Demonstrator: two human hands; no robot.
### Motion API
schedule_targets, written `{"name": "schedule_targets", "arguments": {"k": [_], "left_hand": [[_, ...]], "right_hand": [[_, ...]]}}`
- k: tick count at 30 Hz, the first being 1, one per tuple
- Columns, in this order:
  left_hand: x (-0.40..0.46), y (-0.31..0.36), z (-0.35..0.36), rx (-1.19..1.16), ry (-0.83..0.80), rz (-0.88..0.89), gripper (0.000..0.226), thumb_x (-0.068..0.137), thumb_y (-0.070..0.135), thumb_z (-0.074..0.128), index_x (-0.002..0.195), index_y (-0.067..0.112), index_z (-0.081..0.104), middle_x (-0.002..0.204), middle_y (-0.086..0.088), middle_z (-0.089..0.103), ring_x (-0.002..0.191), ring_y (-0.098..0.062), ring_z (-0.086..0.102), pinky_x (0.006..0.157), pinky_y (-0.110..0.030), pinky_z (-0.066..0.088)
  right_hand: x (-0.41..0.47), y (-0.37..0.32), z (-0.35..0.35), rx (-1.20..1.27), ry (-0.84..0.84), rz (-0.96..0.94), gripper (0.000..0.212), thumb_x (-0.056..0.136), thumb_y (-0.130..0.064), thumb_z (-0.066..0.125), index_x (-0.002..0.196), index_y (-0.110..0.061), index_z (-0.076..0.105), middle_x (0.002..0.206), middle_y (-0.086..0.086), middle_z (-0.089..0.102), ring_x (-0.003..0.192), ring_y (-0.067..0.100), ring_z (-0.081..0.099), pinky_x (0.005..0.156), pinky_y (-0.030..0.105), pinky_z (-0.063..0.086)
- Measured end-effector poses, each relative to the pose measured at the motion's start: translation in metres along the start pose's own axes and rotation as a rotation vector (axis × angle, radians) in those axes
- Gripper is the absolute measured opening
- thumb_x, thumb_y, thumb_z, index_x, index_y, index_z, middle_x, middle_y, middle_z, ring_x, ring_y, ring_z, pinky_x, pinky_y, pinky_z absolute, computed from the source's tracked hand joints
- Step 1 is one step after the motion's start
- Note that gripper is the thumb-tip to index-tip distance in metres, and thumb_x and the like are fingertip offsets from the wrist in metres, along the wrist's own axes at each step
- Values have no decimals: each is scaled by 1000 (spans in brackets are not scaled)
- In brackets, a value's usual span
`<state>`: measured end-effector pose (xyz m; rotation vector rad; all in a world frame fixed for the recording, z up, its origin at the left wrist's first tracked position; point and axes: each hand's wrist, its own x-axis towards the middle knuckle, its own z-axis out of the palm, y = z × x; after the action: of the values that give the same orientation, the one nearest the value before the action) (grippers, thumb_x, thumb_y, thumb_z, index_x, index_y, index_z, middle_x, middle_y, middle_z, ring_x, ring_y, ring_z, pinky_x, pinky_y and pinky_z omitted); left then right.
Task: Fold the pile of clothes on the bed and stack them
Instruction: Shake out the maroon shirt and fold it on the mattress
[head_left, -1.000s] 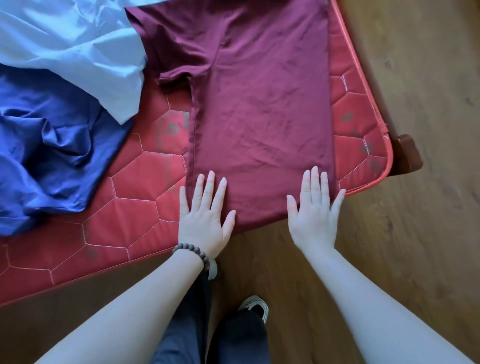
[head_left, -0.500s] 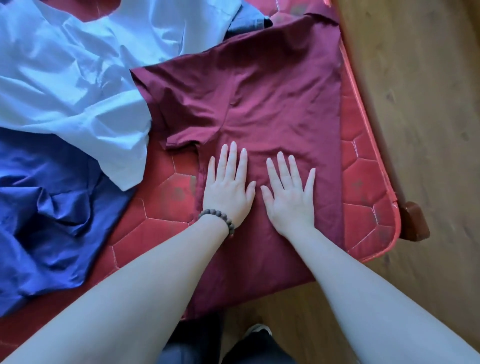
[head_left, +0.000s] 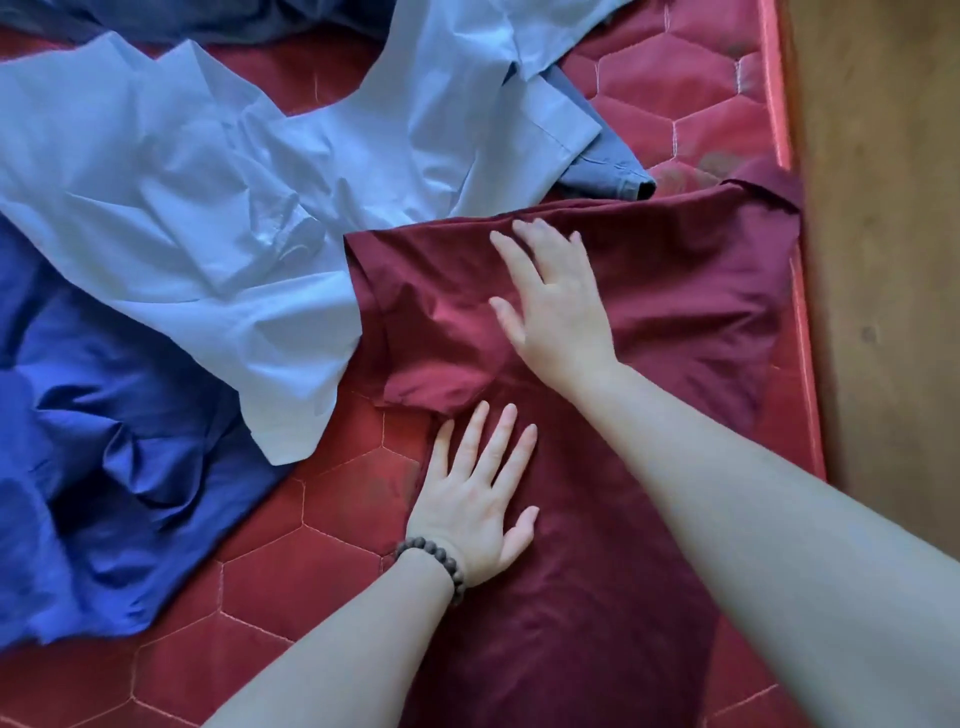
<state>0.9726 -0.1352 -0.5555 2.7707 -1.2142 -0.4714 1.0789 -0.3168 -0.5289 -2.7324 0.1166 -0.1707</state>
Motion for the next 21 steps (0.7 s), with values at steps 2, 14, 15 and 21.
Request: {"name": "schedule_targets", "arguments": {"k": [2,14,15,21], "left_hand": [[1,-2,0,-8,22,3,82,82,56,48,153,20,26,161,-8,15,149,-31,9,116,-56,16],[-1,-3,-2,-47,35,-1,82,82,56,48,153,21,24,161,-7,16,148,-30,11,118,-53,12],[-1,-3,-2,-50,21,-4,82,82,56,47,153,21,24,161,-7,17,148,-30,11,118,-53,11],[-3,-1,-1,-35,-1,-9,58,82,54,48,123,17,65,125,-13,62,126,-38,46,116,-55,18]], "right_hand": [[45,-19,-1,35,-120,-107,62,81,-27,68,138,-12,49,136,12,51,127,33,44,112,51,29],[30,-7,-37,203,-178,-217,21,74,-20,70,90,-7,67,101,11,62,105,34,53,94,44,41],[10,7,-46,207,-168,-234,19,75,-20,69,89,-7,68,107,12,62,111,35,53,98,50,40],[-91,89,-69,50,-312,93,37,75,14,60,93,-15,76,143,20,44,129,37,42,112,44,30]]}}
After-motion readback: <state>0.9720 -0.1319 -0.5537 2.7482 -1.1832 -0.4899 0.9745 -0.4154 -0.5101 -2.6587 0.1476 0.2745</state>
